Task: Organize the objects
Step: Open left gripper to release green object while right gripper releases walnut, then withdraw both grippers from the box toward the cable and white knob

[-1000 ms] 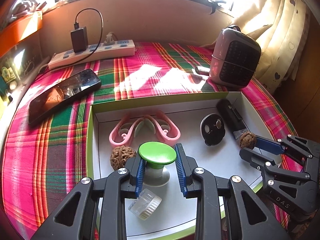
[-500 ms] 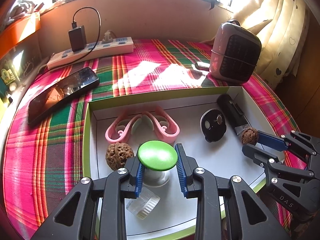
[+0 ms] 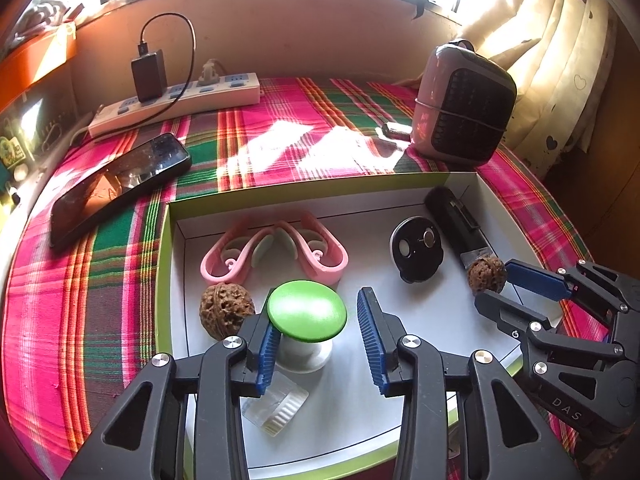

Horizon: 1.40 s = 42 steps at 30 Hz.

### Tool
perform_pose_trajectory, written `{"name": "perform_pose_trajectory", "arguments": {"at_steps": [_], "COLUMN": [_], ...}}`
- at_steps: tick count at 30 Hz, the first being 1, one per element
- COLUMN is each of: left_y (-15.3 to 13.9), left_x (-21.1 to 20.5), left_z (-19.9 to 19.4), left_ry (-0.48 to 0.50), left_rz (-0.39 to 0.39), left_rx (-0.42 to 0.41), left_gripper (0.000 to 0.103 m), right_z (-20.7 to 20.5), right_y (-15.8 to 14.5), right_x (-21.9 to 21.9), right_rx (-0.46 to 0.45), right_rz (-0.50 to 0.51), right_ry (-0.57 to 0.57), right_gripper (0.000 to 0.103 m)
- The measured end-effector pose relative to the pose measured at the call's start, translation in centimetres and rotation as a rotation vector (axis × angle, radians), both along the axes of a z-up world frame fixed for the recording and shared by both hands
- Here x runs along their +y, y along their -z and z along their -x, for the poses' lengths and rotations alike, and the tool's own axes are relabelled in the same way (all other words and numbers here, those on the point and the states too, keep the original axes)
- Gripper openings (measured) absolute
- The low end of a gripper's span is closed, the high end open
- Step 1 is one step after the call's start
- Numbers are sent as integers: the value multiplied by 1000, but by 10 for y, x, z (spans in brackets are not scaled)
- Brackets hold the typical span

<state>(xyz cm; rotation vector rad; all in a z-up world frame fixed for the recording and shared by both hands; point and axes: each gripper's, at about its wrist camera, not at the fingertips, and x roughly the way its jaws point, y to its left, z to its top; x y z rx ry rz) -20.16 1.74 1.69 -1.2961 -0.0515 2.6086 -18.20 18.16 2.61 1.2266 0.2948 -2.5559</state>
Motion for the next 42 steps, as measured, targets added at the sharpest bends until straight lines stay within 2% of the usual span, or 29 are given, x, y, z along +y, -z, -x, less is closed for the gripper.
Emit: {"name": "perform_pose_trajectory", "arguments": {"at_steps": [5, 9, 22, 42], "left_y": [-2, -4, -5, -22], "left_x": [1, -2, -6, -7], "left_z": [-2, -2, -7, -37], "left_ry": [0, -10, -22, -8], "left_rz": [-2, -3, -7, -16], "left_rx": [9, 14, 14, 49], "left_gripper": [40, 46, 46, 46], "right_z": [-1, -2, -5, -27], "right_y": [-1, -1, -3, -17], "right_x": [0, -1, -2, -3], "right_rx": [2, 5, 17, 52], "right_rz": [3, -1, 1, 17], "right_ry": [1, 1, 2, 15], "right_gripper": [44, 44, 45, 49]}}
